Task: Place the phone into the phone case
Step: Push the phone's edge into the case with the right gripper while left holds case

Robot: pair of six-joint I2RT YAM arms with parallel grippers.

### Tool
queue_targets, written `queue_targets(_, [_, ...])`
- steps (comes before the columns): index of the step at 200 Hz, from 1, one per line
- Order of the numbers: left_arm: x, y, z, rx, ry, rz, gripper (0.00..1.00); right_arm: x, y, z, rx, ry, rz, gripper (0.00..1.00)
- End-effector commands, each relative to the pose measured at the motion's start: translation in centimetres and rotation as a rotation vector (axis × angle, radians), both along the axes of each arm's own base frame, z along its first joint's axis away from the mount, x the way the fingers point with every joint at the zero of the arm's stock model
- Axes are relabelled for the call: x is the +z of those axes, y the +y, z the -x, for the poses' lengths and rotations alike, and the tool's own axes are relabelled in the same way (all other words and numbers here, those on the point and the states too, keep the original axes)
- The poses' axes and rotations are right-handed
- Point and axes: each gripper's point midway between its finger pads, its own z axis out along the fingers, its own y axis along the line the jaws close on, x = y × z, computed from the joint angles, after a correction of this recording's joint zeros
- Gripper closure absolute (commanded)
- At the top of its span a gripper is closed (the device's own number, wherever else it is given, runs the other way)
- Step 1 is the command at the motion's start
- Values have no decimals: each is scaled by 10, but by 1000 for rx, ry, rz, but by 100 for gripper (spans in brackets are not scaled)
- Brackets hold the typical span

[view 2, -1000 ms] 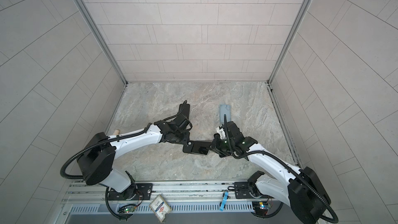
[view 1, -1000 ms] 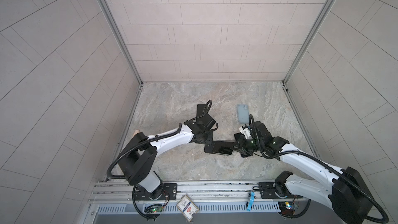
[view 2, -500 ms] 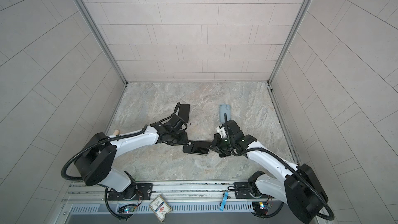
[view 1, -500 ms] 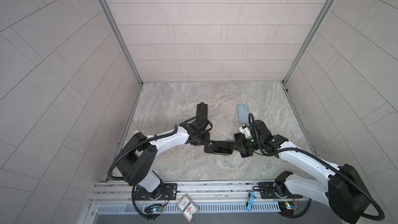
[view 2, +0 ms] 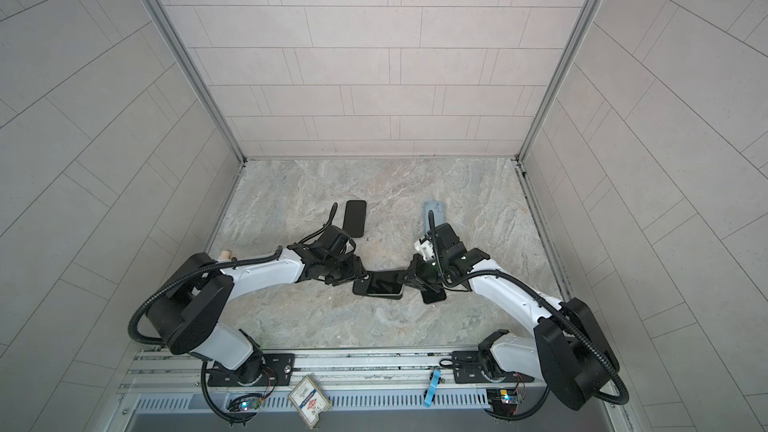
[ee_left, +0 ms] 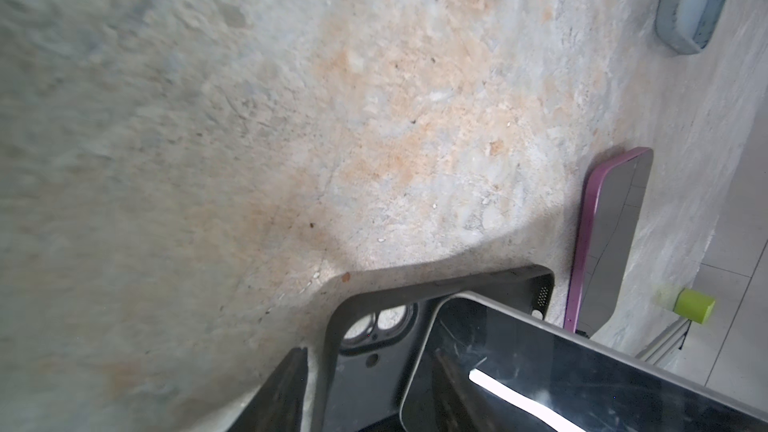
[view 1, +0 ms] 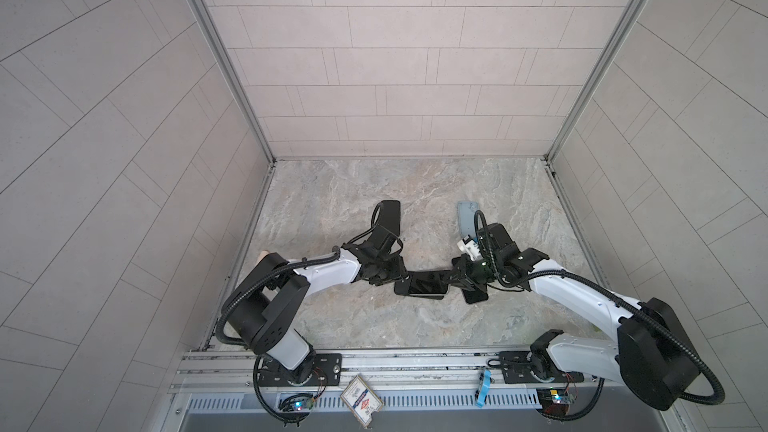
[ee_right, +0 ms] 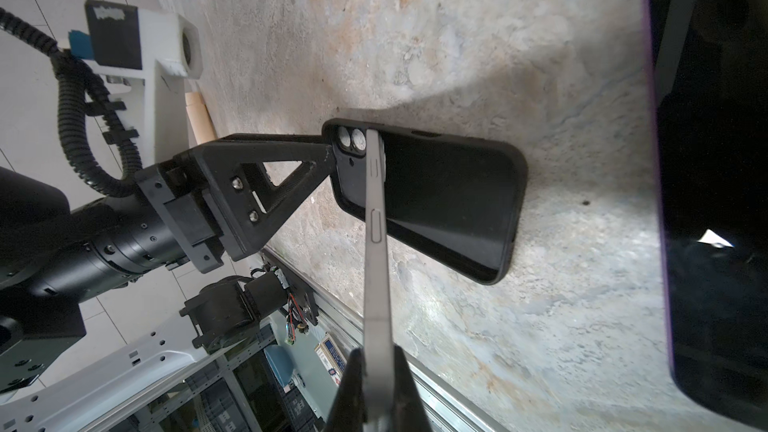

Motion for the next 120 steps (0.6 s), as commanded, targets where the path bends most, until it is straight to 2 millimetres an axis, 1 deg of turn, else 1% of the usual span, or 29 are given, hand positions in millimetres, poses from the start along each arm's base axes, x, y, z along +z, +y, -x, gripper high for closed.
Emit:
queue_targets(1, [-4, -6, 0, 18, 17, 48, 45, -5, -6, -3, 9, -12, 56, 100])
queue_targets(74, [-4, -7, 2, 37, 24, 79, 45, -16, -4, -13, 4, -19, 74, 100])
queue_targets(100, [-4, -12, 0, 81, 40, 166, 45, -18, -3, -14, 4, -19, 72, 100])
queue_targets(120, [-6, -11, -1, 118, 48, 213, 45, -20, -4, -13, 7, -20, 75, 100])
